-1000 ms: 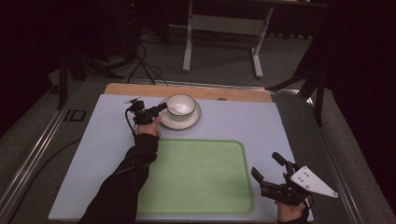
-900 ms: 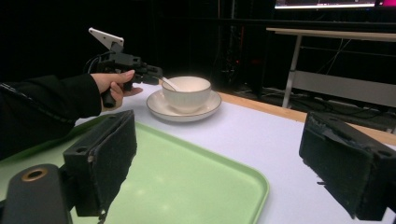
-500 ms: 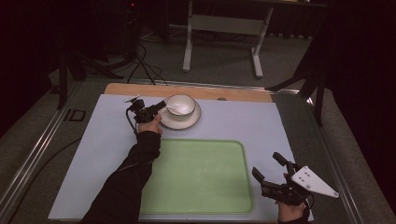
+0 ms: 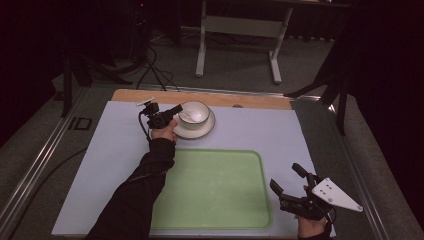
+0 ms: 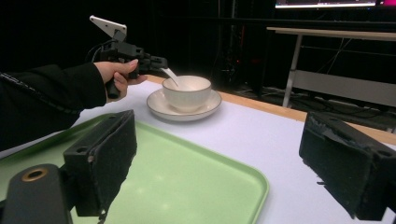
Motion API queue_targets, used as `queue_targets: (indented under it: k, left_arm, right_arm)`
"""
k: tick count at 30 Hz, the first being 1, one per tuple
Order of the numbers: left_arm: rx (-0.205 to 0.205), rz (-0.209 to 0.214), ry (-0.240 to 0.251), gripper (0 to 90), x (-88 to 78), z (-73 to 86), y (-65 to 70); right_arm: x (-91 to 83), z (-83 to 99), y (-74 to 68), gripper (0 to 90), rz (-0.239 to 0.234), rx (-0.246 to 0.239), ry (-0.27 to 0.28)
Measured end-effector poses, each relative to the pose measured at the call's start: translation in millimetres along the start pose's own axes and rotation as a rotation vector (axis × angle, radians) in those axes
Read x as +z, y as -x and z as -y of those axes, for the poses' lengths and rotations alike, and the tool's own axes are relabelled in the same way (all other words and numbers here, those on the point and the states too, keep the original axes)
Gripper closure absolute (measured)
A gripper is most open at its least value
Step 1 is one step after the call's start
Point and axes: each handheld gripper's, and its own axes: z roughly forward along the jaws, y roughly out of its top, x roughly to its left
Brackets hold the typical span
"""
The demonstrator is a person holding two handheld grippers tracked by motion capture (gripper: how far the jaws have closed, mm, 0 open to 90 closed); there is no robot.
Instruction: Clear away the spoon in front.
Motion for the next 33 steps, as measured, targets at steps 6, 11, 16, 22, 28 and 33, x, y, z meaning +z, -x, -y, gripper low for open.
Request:
queue_targets:
  k: [6,11,16,22,28,33]
  left_arm:
    - [0.048,0.005,-0.001,85.6,-3.7,-5.2,6.5]
    - [0.08,0.024,-0.021,85.6,-8.6,-13.3,13.9]
    - [0.12,0.038,-0.022,85.7,-18.7,-23.9,25.9]
    - [0.139,0.049,-0.022,85.7,-29.6,-33.8,35.0]
    - [0.167,0.067,-0.033,85.7,-45.5,-42.5,44.8]
    - [0.195,0.075,-0.06,85.7,-61.8,-48.9,50.9]
  right_arm:
    - [0.1,0.1,0.4,11.1,0.0,0.001,0.0]
    - [0.1,0.0,0.1,11.1,0.001,0.001,0.0]
    - [0.0,-0.1,-0.3,11.1,0.004,0.002,0.001]
    - [-0.3,-0.3,-0.4,11.1,0.008,-0.001,0.005]
    - [-0.1,-0.6,0.2,11.1,0.009,-0.002,0.009]
    - [-0.1,-0.9,-0.2,11.1,0.012,-0.004,0.011]
